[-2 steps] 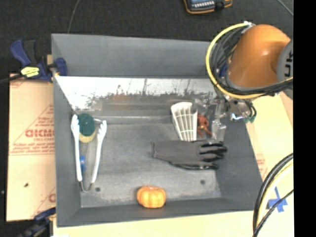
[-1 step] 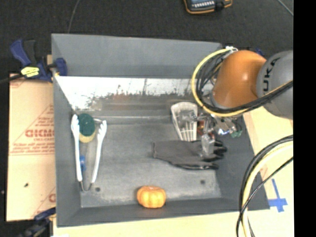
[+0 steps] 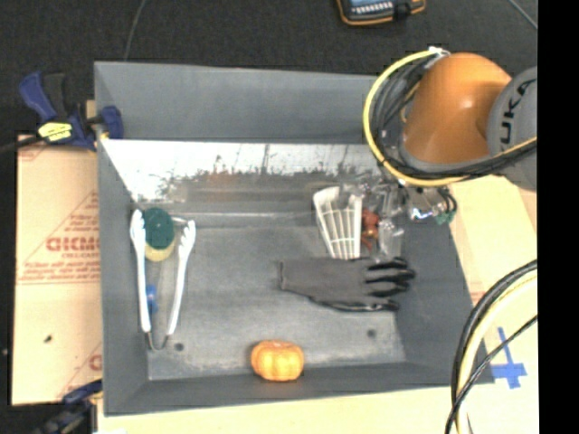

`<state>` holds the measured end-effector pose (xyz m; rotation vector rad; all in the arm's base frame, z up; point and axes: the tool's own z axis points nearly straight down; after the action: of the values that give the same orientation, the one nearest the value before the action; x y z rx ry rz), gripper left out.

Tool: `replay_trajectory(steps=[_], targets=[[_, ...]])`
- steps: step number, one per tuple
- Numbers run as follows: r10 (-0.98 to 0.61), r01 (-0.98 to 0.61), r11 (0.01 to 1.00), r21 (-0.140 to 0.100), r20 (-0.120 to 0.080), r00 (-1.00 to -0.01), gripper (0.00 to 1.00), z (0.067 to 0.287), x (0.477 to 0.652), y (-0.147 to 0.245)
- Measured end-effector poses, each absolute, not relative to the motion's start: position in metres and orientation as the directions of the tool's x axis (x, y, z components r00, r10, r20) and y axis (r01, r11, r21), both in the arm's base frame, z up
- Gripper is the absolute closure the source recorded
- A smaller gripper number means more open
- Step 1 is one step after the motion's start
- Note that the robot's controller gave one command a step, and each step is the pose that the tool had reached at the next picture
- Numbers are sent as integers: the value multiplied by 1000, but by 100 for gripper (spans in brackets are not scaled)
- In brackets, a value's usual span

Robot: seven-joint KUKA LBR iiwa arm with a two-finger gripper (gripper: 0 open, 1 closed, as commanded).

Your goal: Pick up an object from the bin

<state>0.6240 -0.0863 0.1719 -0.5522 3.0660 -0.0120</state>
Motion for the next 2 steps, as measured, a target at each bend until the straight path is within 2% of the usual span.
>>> replay_trajectory(steps=[1,2], targets=[[-396,-396,918,-16,-25,-918,0,108,614,-91],[-389,-388,921,-17,-29,-921,0,152,621,-92]])
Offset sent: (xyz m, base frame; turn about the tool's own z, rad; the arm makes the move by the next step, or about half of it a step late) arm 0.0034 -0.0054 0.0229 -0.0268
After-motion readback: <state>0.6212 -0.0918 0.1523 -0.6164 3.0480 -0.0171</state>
